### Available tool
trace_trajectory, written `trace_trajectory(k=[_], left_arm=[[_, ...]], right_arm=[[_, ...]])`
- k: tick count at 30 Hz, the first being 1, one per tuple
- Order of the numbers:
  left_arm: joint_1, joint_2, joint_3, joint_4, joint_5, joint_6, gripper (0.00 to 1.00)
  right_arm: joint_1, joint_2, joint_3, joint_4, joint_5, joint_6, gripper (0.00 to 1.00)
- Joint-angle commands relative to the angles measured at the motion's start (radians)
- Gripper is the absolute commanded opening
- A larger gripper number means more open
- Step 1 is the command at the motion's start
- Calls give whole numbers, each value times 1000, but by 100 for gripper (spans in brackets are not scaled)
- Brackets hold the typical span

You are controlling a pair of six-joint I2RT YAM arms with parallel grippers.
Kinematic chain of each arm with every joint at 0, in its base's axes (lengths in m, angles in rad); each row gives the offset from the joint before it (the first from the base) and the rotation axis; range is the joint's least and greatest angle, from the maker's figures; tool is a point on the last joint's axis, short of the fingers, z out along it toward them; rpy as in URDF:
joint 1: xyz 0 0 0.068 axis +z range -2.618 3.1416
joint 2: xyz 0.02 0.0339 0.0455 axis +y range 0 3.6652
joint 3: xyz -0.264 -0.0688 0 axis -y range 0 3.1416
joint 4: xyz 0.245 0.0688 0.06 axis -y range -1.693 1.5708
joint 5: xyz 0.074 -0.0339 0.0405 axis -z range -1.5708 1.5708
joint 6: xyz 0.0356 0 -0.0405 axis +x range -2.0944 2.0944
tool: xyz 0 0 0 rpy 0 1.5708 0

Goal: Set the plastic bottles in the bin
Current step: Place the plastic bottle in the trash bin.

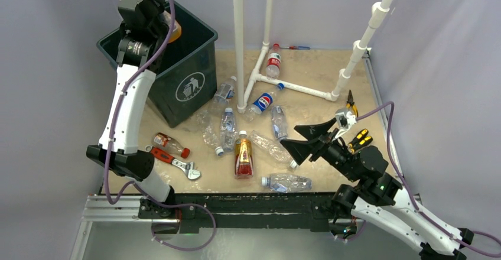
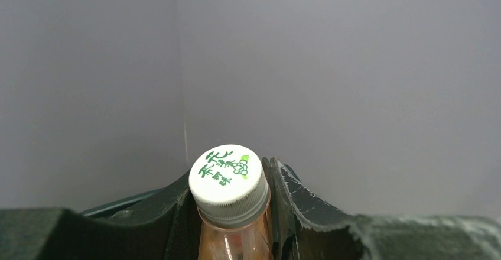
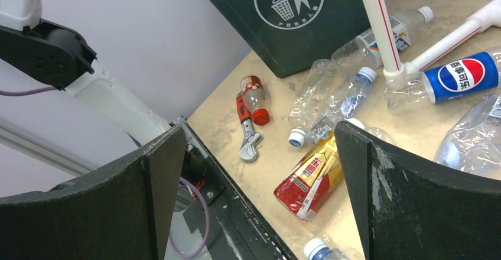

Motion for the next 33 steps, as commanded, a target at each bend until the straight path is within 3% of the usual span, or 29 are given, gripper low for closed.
trace_trajectory(k=[1,9,15,21,27,29,30,32,33], left_arm=[[31,-1,11,48,37,-76,0],[202,102,-35,18,194,-317,0],[210,157,-38,78,255,-313,0],[210,116,-256,306,361,-261,0],[209,130,-324,331,452,-297,1],[209,132,-334,327,489,-311,13],[209,132,-339,324,502,-313,24],[209,132,-342,311,521,-310,57],[209,131,-342,304,524,-307,65]], right_arm=[[2,0,13,-8,-23,-24,99],[2,3,10,-27,-3,-47,99],[2,6,-31,15,-4,-32,99],[2,-25,-101,68,-15,-1,99],[2,0,-92,64,-11,-25,99],[2,-1,-87,55,-6,-30,99],[2,-6,-88,52,-1,-30,99],[2,-18,-90,46,5,-30,99],[2,-25,-91,42,8,-30,99]])
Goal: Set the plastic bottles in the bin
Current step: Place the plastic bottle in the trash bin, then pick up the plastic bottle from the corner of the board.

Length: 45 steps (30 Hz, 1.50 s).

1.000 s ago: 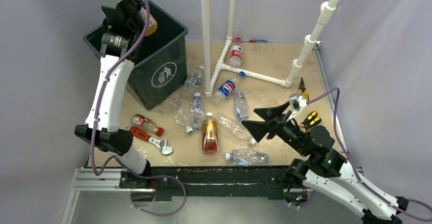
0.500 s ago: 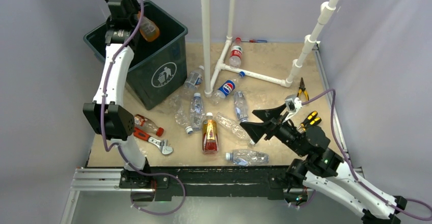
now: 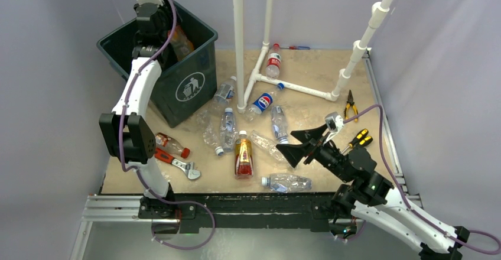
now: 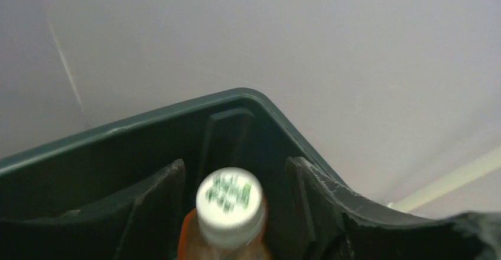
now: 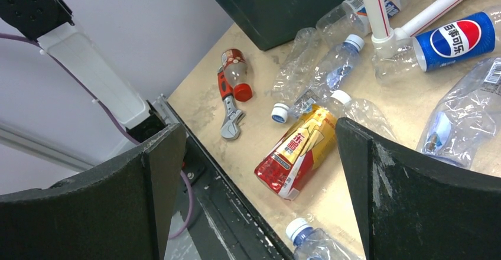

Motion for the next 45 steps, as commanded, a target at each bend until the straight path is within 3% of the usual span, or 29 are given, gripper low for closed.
trace_trajectory(k=[1,6,12,20,26,32,38,45], left_arm=[[0,-38,-1,53,70,-19,71],[0,-101,7,49,43,-45,93],[-2,-265,66,-144,5,-141,98],[-27,-777,-387,-312,96,-295,98],[-29,-1076,-602,-526,223,-346,96],[-89,-1211,-751,-617,302,-382,96],[-115,-1254,-1032,-453,498,-463,95],[-201,-1238,-1049,-474,469,-388,96]], right_arm=[[2,-25,18,19,13,-17,99],[2,-33,29,12,28,-16,99],[2,-18,44,12,55,-17,99],[2,163,106,-70,173,21,99],[2,344,126,-118,267,100,98],[1,483,104,-83,282,122,95],[0,533,64,-86,304,160,95],[0,504,11,0,156,146,96]])
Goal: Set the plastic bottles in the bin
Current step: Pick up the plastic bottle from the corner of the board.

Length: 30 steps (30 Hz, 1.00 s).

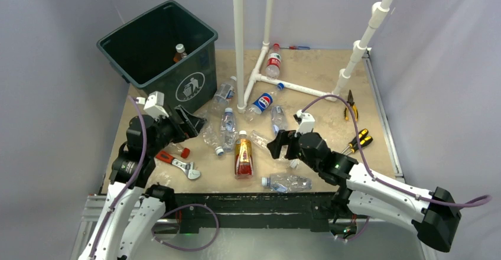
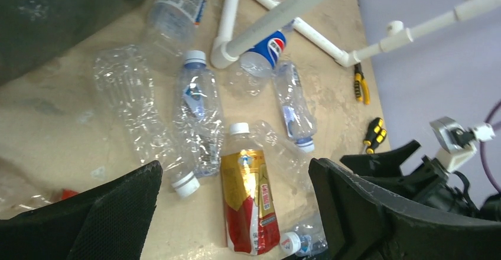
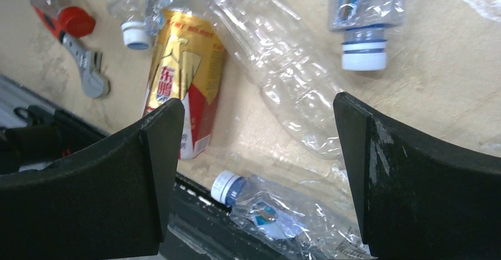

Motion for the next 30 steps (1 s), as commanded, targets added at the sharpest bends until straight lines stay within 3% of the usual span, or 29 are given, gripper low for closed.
trace_trajectory(k=[1,6,14,21,30], left_arm=[[-47,7,1,65,44,28,96],[-129,4,-148,134,32,-7,96],[-417,61,-151,160,-211,-91,96],[-515,51,-254,279,-306,-190,96],[-530,169,-250,281,-302,-205,96]], right_arm=[[1,29,5,89,-98,-2,96],[1,105,37,83,-157,-6,95],[22,85,80,63,-316,-68,87],[254,137,175,-151,-80,-5,86],[306,162,149,-214,-24,47,84]])
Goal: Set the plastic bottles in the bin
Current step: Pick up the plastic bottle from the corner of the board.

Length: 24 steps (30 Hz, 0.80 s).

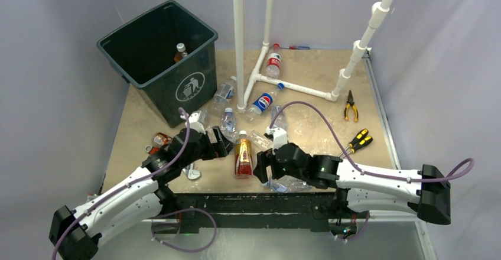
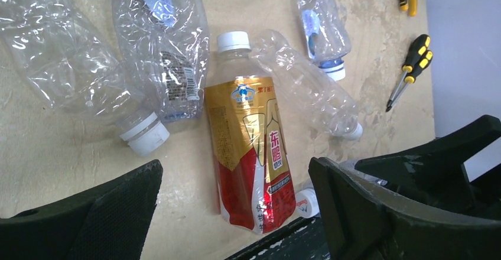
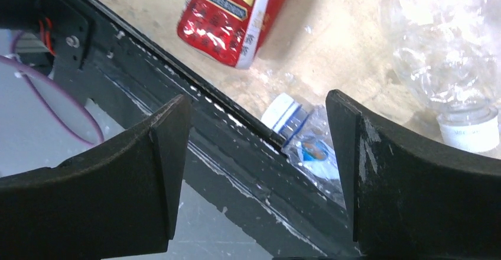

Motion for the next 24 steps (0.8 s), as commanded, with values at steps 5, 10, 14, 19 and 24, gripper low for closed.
trace_trajectory(k=[5,10,14,19,24], left_arm=[[-13,7,-12,50,-16,-44,96],[-16,29,-15,68,-5,-53,95],[-21,27,-15,71,-2,-56,95],[-24,0,-14,64,-10,-55,95],[-23,-26,-7,32,-17,-48,95]], right_arm=[[45,27,39,-190,16,79,84],[146,139,101,-318,91,163,85],[208,267,164,-444,188,241,87],[231,300,208,-491,273,282,90],[236,276,234,-498,312,277,94]])
